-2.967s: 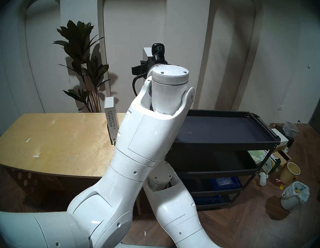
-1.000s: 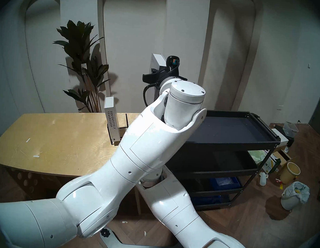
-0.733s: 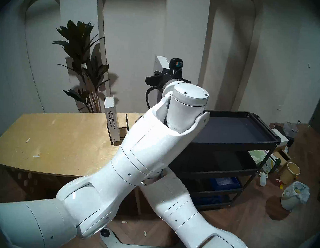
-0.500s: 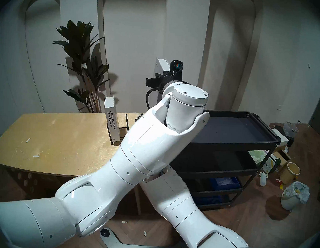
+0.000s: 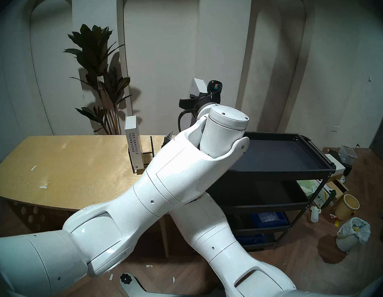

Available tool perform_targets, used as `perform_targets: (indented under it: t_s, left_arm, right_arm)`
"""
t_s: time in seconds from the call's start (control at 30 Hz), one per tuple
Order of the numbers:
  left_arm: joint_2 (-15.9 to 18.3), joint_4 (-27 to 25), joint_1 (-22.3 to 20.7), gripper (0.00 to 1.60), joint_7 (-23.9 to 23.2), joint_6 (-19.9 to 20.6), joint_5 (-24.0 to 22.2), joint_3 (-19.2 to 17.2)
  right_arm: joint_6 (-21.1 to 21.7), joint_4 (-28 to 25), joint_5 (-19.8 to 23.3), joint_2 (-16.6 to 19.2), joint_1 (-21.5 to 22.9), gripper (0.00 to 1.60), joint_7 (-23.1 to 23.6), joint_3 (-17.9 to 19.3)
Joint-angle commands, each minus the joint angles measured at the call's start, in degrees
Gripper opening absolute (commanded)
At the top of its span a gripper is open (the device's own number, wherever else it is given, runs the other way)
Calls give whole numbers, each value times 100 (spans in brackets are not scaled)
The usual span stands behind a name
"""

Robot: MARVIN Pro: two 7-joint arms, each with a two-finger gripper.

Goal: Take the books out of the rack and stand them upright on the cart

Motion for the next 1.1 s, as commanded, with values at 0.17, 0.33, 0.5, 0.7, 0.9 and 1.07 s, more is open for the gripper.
perform_targets:
  t_s: [0.17,0.33,0.5,0.7,0.9,1.07]
  left_arm:
    - [69,-98,-453,0,231,-50,-157,161]
    - [114,112,-617,0,220,-75,-320,55]
    - [147,215,-708,0,249,-124,-461,52]
    - [152,328,-822,13,294,-241,-617,41]
    - [101,490,-938,14,347,-354,-804,-31]
    - [125,551,-1002,70,353,-439,-925,18]
  right_arm:
    - [153,-143,330,-50,347,160,149,29]
    - [287,-98,562,-86,431,160,265,44]
    - [372,-32,664,-99,511,160,286,32]
    - [442,3,714,-120,575,160,241,15]
    - [513,-18,727,-130,603,88,145,-5]
    - [520,19,684,-104,641,0,64,-46]
